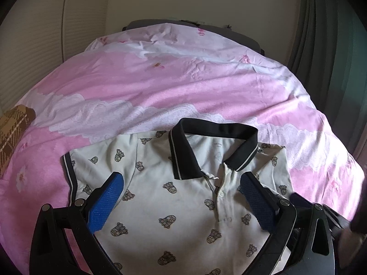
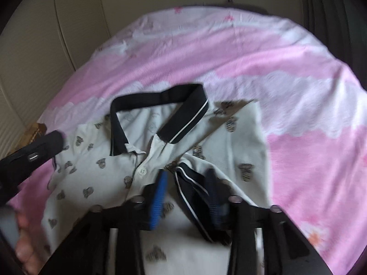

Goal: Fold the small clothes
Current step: 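Fold the grasped sleeve with the right gripper across the shirt front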

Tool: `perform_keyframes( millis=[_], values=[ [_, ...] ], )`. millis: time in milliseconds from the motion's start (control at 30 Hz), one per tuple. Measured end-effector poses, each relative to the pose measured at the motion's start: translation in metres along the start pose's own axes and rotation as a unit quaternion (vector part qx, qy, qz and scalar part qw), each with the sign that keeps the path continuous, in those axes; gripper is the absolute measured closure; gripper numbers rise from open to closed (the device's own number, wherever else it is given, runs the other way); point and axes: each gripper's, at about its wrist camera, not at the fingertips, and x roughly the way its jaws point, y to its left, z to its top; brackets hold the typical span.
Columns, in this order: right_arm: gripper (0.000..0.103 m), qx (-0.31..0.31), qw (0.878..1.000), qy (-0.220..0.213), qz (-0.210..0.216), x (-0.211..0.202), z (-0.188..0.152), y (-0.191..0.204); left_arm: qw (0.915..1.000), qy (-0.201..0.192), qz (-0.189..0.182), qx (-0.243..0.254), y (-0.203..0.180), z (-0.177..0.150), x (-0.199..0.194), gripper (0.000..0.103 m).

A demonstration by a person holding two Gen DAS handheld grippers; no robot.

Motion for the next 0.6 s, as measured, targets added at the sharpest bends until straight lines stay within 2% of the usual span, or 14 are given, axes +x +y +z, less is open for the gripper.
perform_keyframes(
  millis=[167,267,433,500,567,600],
  values=[
    [0.062,-0.007,1.0,0.003,-0.028,-0.028,-0.027,-0.013,1.0,0.008,-0.005,0.002,-0.004,-0.002,0.002,0.0],
    [0.063,-0.016,0.999,0.015,-0.039,-0.028,-0.04,-0.014,0.9999,0.008,-0.005,0.004,-0.005,-0.002,0.002,0.0],
    [0.068,-0.034,0.997,0.007,-0.065,-0.023,-0.039,-0.008,1.0,0.006,-0.006,0.004,-0.006,-0.002,0.001,0.0],
    [0.071,-0.053,0.995,0.01,-0.089,-0.017,-0.037,-0.004,1.0,0.007,-0.006,0.004,-0.006,-0.002,0.001,0.0],
    [0.083,-0.065,0.992,0.025,-0.108,-0.01,-0.037,-0.004,0.9999,0.008,-0.006,0.003,-0.006,-0.002,0.001,0.0],
    [0.085,-0.067,0.991,0.035,-0.112,-0.005,-0.038,-0.005,0.9999,0.008,-0.007,0.002,-0.005,-0.002,0.001,0.0]
  ],
)
